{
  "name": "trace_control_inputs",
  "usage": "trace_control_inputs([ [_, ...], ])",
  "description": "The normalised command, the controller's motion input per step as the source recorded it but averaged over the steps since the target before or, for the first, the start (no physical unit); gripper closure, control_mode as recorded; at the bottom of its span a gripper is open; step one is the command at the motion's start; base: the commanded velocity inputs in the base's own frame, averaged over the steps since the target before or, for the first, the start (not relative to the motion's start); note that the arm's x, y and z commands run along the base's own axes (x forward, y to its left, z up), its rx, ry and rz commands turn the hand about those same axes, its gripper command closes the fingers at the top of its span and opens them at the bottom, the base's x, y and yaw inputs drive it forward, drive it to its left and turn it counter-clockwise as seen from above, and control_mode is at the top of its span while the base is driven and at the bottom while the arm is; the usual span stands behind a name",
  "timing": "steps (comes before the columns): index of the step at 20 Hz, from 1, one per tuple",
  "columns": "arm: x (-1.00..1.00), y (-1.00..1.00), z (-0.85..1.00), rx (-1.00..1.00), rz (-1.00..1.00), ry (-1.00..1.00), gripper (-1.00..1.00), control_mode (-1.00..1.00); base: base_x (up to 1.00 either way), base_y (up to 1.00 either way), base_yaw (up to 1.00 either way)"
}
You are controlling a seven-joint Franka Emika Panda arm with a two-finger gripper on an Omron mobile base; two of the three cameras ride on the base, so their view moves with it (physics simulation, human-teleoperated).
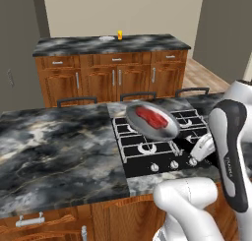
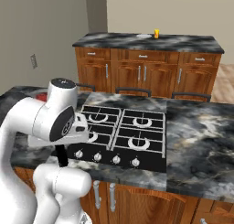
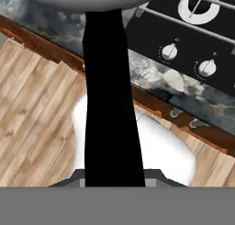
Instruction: Pick up the pan with the steak in it and place it on the dining table. Then place the steak on the plate.
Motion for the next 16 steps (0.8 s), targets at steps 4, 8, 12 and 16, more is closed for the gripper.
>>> trace_control_inputs([
  [4,-0.90,0.08,-0.07,-0.25,0.08,0.02,1.00,-1.00,0.00,0.00,0.00],
  [8,-0.12,0.00,0.01,-0.03,0.00,-0.03,1.00,-1.00,0.00,0.00,0.00],
  [12,-0.01,0.00,0.00,0.00,0.00,0.00,1.00,-1.00,0.00,0.00,0.00],
  [16,-0.09,0.01,-0.03,-0.01,0.01,0.00,1.00,1.00,-0.68,0.00,0.03],
])
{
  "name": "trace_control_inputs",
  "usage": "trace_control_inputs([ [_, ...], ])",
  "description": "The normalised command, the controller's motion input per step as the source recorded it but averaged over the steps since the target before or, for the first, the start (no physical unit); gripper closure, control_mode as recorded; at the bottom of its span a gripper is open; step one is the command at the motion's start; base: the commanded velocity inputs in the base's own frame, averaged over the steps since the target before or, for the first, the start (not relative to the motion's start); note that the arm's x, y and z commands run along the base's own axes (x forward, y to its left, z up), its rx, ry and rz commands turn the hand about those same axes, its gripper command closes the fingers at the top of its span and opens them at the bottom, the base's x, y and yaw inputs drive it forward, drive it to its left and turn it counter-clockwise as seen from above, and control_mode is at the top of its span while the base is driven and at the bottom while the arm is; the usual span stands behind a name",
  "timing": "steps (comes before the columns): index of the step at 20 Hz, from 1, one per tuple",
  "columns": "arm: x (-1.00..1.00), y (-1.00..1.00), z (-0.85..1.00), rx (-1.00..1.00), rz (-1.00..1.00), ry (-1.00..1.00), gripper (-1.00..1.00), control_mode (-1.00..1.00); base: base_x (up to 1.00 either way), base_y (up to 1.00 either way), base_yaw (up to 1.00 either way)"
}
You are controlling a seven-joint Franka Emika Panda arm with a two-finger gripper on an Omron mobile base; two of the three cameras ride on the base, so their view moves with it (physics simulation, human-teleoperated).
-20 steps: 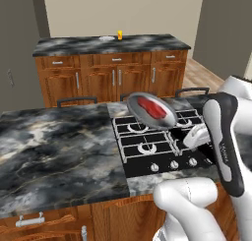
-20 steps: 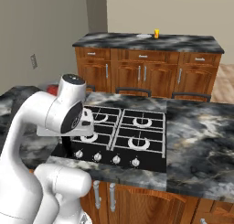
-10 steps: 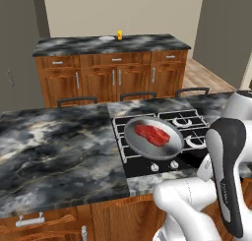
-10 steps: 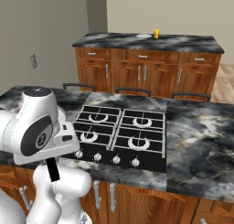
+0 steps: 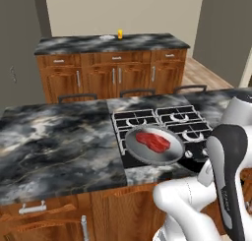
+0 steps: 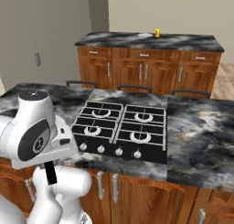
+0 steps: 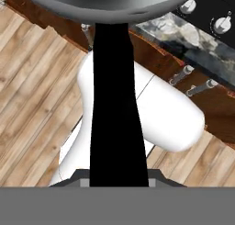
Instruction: Pick up the pan with the steak in it and place it on the dining table. Then place the steak on the plate.
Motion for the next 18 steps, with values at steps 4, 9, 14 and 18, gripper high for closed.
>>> trace_control_inputs([
  [4,0.00,0.00,0.00,0.00,0.00,0.00,1.00,1.00,-1.00,0.00,0.04],
  [9,0.00,0.00,0.00,0.00,0.00,0.00,1.00,1.00,-0.72,-0.32,-0.01],
  [14,0.00,0.00,0.00,0.00,0.00,0.00,1.00,1.00,-0.18,-1.00,-0.06],
  [18,0.00,0.00,0.00,0.00,0.00,0.00,1.00,1.00,-0.08,-1.00,-0.05],
])
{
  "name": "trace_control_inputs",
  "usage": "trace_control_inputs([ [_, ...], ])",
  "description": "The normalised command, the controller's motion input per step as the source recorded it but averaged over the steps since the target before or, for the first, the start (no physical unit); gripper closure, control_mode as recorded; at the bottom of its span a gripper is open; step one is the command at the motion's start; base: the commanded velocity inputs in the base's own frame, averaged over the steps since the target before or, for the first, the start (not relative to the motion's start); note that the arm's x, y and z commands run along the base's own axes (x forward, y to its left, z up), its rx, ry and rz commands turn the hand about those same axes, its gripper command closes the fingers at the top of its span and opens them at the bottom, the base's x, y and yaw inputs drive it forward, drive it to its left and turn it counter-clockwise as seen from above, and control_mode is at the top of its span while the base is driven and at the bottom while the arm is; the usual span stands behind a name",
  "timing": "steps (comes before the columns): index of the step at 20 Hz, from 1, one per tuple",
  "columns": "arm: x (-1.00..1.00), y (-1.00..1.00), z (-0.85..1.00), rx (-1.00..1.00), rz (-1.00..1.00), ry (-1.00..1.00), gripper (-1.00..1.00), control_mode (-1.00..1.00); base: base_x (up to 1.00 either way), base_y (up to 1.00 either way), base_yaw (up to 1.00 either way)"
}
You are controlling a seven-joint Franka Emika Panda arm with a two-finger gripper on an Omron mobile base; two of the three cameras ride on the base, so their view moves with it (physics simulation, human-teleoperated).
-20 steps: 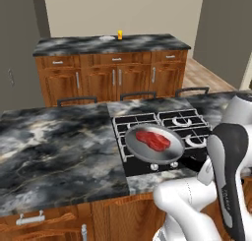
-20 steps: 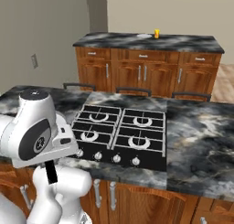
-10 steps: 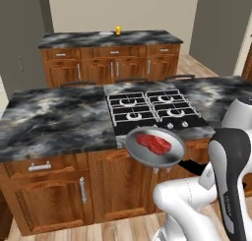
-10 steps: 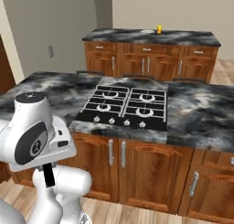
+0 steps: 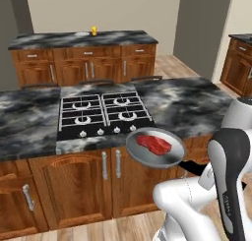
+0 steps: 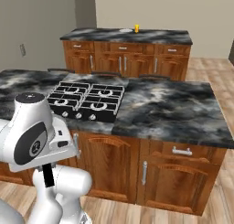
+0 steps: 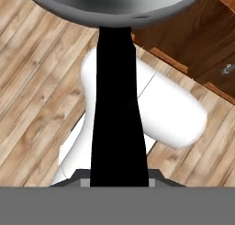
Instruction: Pick up the pan with the steak in it and place it on the dining table. Then place the steak on the plate.
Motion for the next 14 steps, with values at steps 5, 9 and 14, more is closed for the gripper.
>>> trace_control_inputs([
  [5,0.00,0.00,0.00,0.00,0.00,0.00,1.00,1.00,-0.01,-1.00,-0.04],
  [9,0.00,0.00,0.00,0.00,0.00,0.00,1.00,1.00,-0.02,-1.00,-0.06],
  [14,0.00,0.00,0.00,0.00,0.00,0.00,1.00,1.00,-0.02,-1.00,-0.06],
])
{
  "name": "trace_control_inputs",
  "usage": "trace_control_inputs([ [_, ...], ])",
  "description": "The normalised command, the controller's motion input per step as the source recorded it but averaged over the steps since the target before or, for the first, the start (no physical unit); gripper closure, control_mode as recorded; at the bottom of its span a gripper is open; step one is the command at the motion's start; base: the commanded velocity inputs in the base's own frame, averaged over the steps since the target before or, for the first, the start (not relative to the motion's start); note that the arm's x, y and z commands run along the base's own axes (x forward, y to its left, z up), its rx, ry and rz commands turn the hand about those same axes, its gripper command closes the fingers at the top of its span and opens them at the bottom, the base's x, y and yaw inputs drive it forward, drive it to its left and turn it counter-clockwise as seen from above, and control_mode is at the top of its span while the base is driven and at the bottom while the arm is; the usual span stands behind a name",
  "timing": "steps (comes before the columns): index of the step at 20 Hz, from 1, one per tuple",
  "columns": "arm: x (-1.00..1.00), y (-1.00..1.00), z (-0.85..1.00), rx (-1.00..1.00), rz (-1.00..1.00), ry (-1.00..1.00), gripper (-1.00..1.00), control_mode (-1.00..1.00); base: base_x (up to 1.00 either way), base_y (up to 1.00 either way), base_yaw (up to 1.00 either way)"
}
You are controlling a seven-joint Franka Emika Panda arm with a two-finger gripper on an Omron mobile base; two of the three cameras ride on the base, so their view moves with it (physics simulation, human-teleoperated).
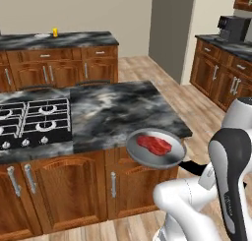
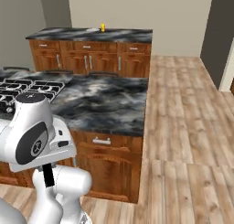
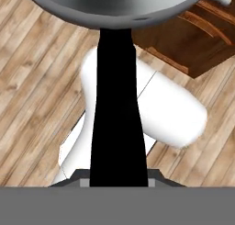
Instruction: Pick up the pan with the steak in it and place it on the dining table. Then place the steak on the plate.
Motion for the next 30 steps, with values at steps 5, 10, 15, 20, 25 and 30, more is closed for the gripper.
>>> trace_control_inputs([
  [5,0.00,0.00,0.00,0.00,0.00,0.00,1.00,1.00,-0.01,-1.00,-0.06],
  [10,0.00,0.00,0.00,0.00,0.00,0.00,1.00,1.00,-0.01,-1.00,-0.06],
  [15,0.00,0.00,0.00,0.00,0.00,0.00,1.00,1.00,0.00,-1.00,-0.04],
  [20,0.00,0.00,0.00,0.00,0.00,0.00,1.00,1.00,0.00,-1.00,-0.03],
  [25,0.00,0.00,0.00,0.00,0.00,0.00,1.00,1.00,0.08,-1.00,0.00],
  [30,0.00,0.00,0.00,0.00,0.00,0.00,1.00,1.00,0.91,-0.65,0.00],
])
